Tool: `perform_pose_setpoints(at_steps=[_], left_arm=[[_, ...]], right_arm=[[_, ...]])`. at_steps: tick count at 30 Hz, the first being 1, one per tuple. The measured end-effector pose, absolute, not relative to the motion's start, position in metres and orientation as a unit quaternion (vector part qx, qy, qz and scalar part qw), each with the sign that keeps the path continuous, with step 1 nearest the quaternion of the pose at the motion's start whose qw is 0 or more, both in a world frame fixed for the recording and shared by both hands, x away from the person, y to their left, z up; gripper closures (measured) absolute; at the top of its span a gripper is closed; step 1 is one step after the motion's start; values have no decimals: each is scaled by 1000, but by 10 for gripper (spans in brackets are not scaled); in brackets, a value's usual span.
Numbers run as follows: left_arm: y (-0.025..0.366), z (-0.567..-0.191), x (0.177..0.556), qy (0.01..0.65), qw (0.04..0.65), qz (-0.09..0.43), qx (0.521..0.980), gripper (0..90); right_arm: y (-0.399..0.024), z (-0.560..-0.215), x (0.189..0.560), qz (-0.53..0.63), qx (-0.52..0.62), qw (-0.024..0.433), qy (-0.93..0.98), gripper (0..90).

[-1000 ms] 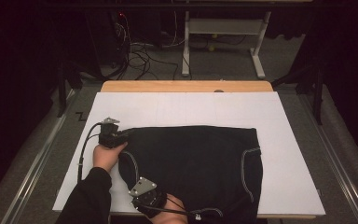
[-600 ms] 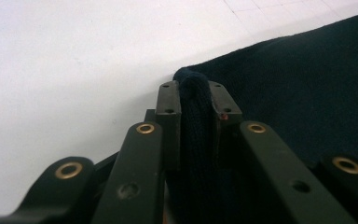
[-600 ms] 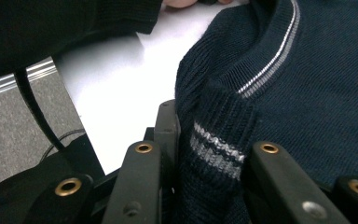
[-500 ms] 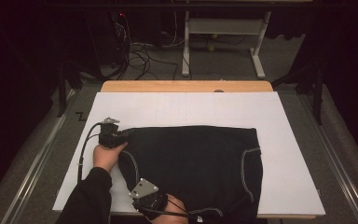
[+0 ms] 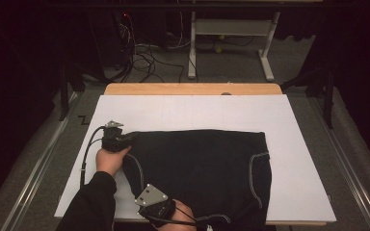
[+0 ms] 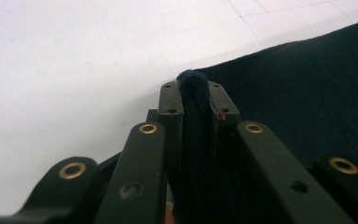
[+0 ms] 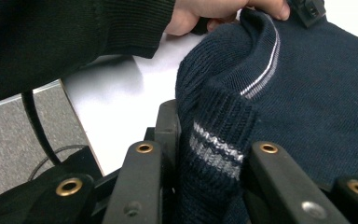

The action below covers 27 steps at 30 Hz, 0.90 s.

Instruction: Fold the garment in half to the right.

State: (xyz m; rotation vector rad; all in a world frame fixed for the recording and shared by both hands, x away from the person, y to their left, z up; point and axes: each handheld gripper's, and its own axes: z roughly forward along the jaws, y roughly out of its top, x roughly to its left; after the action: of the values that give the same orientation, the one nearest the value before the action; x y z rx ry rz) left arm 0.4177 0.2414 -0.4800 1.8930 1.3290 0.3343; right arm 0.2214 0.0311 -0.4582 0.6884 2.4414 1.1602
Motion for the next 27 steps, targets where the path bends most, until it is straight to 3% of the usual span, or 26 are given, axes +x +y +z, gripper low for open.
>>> perform_pose_setpoints(at_steps=[8,27], left_arm=[[238,-467,416,543,423,142,712,750],[228,-445,414,548,432,163,697,750]], right_arm=[[24,-453,222,428,244,179,851,743],[19,-444,222,452,245,182,838,742]])
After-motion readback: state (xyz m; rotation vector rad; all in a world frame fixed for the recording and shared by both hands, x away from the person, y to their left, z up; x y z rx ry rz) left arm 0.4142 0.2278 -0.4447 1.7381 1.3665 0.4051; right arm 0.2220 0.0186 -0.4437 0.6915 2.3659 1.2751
